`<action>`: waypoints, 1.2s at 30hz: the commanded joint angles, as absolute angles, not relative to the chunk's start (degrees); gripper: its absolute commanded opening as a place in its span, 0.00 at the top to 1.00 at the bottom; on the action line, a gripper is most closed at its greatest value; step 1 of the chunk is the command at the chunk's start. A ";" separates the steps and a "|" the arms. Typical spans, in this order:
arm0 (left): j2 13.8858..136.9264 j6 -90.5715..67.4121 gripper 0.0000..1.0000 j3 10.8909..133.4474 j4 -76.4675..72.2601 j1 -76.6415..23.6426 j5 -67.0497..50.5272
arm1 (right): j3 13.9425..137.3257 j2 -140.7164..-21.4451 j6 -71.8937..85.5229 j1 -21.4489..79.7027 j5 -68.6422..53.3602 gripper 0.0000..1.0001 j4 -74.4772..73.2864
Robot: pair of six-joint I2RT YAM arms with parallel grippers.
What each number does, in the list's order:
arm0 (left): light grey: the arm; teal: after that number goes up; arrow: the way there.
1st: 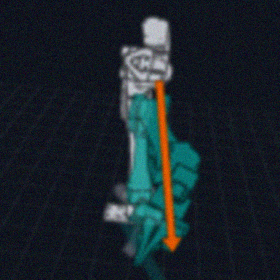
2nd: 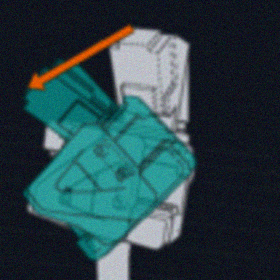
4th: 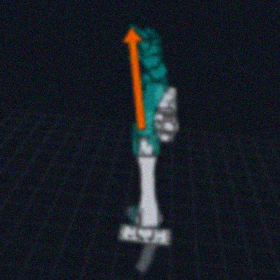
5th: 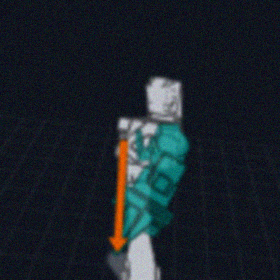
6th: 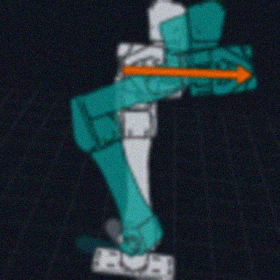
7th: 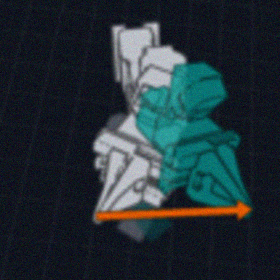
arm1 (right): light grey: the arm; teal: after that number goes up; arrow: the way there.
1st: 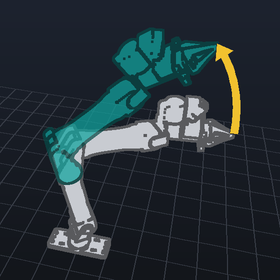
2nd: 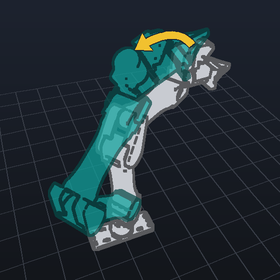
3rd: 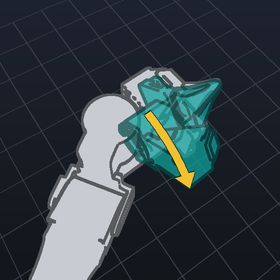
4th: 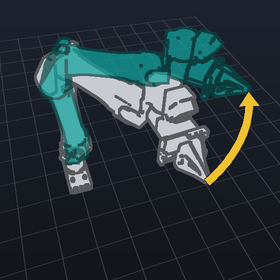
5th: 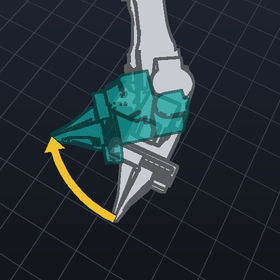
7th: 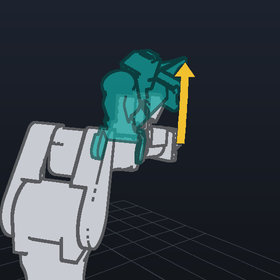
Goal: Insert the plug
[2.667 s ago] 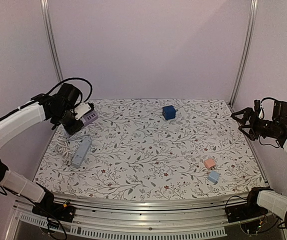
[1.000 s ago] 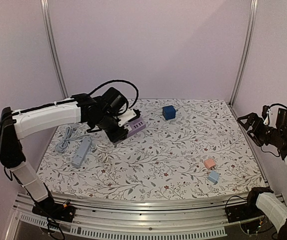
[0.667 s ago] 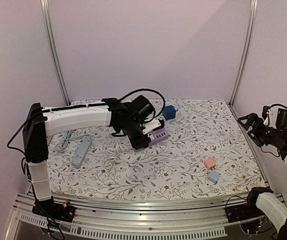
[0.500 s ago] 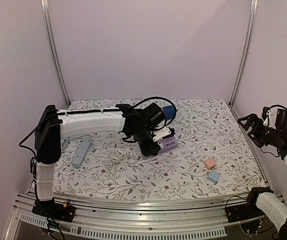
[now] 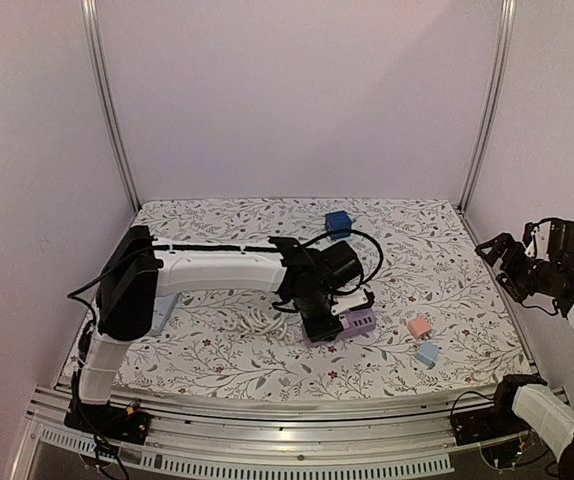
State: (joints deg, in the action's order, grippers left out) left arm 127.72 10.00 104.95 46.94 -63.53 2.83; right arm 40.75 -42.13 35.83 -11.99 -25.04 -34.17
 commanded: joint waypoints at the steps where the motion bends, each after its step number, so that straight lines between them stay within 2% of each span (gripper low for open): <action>1: 130.42 9.11 1.00 107.44 44.90 -64.76 4.23 | 42.24 -43.61 36.83 -11.69 -20.76 0.01 -39.15; 7: 132.87 7.47 0.92 108.19 45.12 -65.32 4.38 | 43.50 -49.22 37.21 -11.69 -18.17 0.01 -44.22; 13: 133.99 7.38 0.83 108.28 45.47 -66.53 7.26 | 43.32 -52.95 37.08 -11.69 -20.63 0.01 -44.63; 16: 134.13 7.10 0.64 108.09 45.47 -66.66 7.40 | 43.78 -53.79 37.09 -11.64 -21.61 0.01 -44.82; 18: 133.87 7.18 0.54 108.06 45.22 -66.79 7.63 | 44.15 -54.54 36.94 -11.63 -22.03 0.01 -45.04; 22: 133.23 7.68 0.43 108.90 44.80 -66.88 7.92 | 44.81 -56.00 36.42 -11.53 -22.06 0.01 -45.58; 29: 132.73 6.90 0.31 110.37 44.59 -66.88 8.07 | 45.25 -58.23 35.77 -10.47 -22.60 0.01 -45.83; 33: 130.72 5.80 0.15 110.00 44.47 -66.81 8.43 | 45.72 -59.00 35.10 -9.84 -22.76 0.01 -45.79; 35: 128.94 4.98 0.01 109.34 44.06 -66.80 8.87 | 46.02 -59.55 34.73 -9.25 -22.77 0.01 -45.75; 36: 128.00 4.52 0.01 108.96 43.94 -66.80 9.25 | 46.24 -59.93 34.51 -8.77 -22.76 0.01 -45.66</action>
State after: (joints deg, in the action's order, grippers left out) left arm 132.14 6.15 109.34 44.99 -65.95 8.36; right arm 44.10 -58.92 35.88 -10.13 -22.00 -45.28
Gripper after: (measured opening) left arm 0.961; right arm 0.988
